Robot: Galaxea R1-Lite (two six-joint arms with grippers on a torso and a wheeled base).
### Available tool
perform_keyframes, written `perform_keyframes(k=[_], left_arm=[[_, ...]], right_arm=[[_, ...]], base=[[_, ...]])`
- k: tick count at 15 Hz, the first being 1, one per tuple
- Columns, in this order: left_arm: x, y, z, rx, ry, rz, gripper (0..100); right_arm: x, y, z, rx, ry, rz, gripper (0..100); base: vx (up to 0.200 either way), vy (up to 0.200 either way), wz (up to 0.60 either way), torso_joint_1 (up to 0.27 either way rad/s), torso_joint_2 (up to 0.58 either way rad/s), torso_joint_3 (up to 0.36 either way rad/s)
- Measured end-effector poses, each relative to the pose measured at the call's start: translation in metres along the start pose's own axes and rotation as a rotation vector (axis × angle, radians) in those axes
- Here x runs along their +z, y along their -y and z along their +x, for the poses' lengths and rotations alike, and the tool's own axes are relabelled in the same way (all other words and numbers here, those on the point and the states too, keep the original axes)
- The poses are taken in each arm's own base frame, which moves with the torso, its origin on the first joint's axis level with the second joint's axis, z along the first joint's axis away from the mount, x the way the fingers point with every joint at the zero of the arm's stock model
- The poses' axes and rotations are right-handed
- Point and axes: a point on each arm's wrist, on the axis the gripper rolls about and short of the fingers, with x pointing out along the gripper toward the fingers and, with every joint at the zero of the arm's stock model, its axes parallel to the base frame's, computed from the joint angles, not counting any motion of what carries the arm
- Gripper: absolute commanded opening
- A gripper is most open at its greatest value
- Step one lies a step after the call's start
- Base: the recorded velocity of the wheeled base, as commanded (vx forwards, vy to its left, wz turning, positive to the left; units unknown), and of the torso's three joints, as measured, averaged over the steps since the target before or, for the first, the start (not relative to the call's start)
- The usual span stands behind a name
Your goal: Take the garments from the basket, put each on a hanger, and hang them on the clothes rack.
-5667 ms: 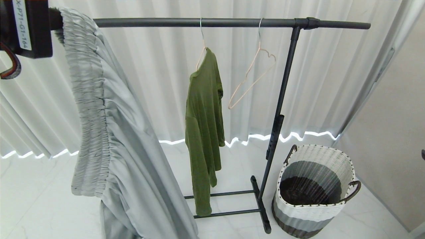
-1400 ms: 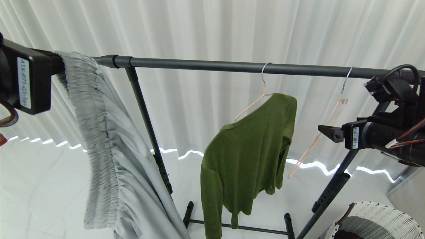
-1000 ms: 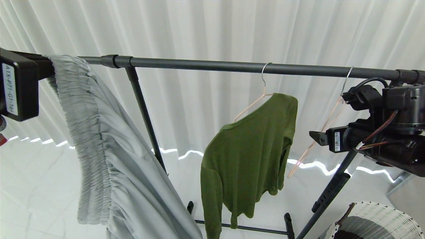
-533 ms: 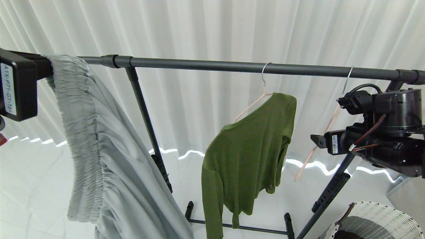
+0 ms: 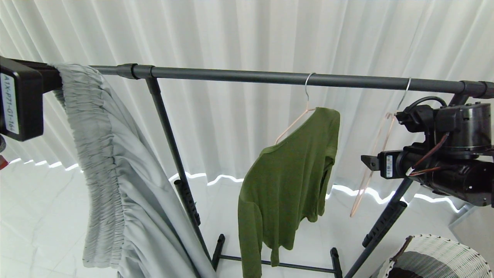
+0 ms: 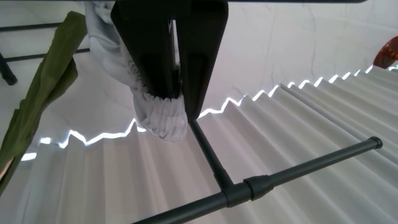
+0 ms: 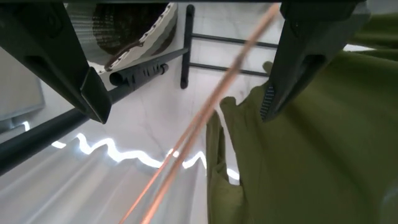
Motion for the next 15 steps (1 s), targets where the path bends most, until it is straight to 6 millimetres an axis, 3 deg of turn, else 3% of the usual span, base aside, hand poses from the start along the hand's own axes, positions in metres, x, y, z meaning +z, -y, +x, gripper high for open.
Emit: perform_keyframes(k=[15], left_arm=[[0.0001, -0.0001, 0.0000, 0.000, 0.000, -0.004, 0]], right_arm=[[-0.0090, 0.0048, 0.0011, -0.061, -0.026, 0.047, 100]], base=[[0.000, 0.000, 0.00, 0.000, 0.00, 0.000]])
